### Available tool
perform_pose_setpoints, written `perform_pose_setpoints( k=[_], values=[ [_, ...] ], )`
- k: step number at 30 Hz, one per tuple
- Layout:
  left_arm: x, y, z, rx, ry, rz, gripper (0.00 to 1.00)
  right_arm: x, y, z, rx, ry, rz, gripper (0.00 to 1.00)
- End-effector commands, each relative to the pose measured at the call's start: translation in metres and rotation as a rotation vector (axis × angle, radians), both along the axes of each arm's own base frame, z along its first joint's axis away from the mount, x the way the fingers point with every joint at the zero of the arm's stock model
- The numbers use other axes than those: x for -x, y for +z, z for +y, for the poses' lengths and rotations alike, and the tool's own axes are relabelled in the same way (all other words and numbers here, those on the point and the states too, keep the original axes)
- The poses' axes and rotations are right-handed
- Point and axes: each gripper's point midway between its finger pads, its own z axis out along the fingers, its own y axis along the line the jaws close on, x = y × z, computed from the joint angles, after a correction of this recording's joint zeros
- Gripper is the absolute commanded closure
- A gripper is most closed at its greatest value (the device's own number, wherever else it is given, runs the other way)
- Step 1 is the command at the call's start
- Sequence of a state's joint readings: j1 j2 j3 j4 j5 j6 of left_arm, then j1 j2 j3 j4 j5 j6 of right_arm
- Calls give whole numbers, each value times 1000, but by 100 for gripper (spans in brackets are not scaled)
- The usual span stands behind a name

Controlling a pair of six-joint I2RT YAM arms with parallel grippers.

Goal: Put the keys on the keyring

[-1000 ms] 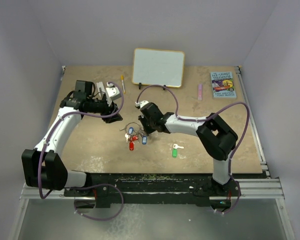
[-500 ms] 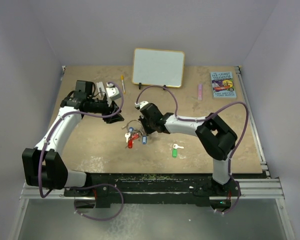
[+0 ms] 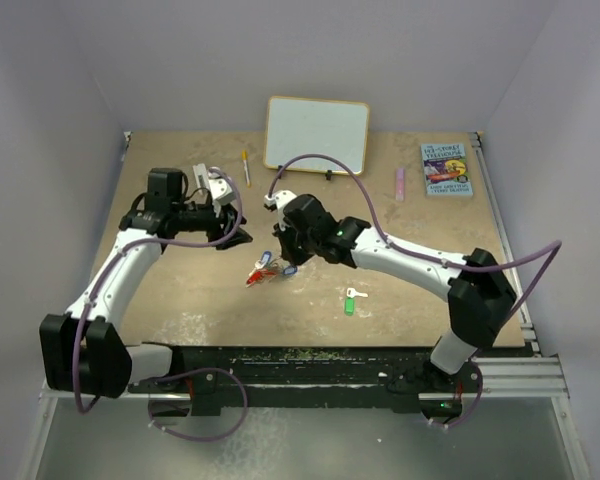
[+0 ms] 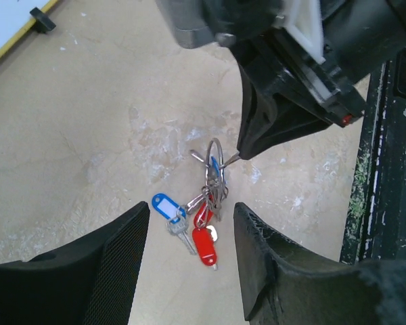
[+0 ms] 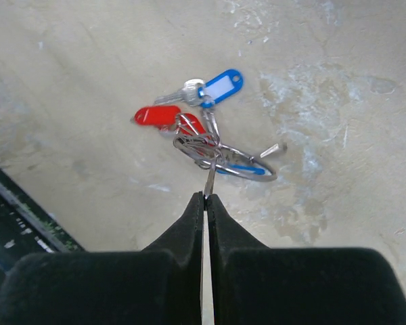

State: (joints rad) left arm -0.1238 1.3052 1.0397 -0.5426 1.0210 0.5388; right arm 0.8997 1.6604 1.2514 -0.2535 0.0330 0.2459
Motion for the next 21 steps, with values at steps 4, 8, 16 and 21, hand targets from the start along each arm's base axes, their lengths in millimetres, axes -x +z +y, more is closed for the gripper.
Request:
perform_pose_setpoints(
  k=[4,8,16,21],
  values=[
    [29,60,-28,104,-8,-259,41,27,57,7,-131,-34,131,100],
    [40,58,-32,129,-31,-241,40,33,80,7,-210,-77,156,100],
    [51,45,-41,180,-49,-196,36,40,113,2,-301,-172,192,100],
    [54,61,-41,216,-4,-313,33,43,130,-4,-354,-237,206,100]
  ],
)
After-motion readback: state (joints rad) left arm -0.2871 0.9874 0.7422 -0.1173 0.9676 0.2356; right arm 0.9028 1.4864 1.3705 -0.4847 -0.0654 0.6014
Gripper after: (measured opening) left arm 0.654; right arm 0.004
